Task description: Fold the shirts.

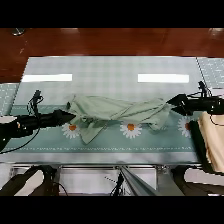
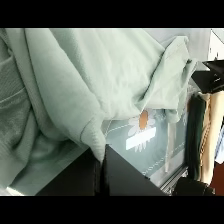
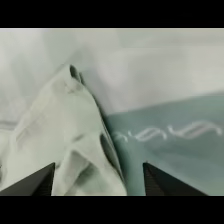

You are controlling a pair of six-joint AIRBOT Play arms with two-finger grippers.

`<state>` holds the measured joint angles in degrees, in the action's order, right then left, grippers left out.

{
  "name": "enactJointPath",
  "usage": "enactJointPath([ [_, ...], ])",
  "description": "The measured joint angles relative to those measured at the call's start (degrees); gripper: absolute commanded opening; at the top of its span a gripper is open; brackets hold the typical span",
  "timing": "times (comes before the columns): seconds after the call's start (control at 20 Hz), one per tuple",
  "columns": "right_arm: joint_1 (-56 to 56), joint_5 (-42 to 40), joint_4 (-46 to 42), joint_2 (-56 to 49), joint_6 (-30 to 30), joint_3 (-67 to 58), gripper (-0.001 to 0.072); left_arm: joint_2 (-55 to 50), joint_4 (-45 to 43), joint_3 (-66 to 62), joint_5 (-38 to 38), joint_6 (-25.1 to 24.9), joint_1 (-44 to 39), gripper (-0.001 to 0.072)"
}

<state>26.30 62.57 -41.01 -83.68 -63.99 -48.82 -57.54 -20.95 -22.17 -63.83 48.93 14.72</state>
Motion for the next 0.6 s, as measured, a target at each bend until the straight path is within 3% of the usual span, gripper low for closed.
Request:
enactJointPath([
  [0.6, -6.54, 9.25, -7.17, -8.94, -2.47, -10.80, 0.0629, -0.04, 0.04, 0.00, 0.81, 0.39, -0.04, 0.0029],
])
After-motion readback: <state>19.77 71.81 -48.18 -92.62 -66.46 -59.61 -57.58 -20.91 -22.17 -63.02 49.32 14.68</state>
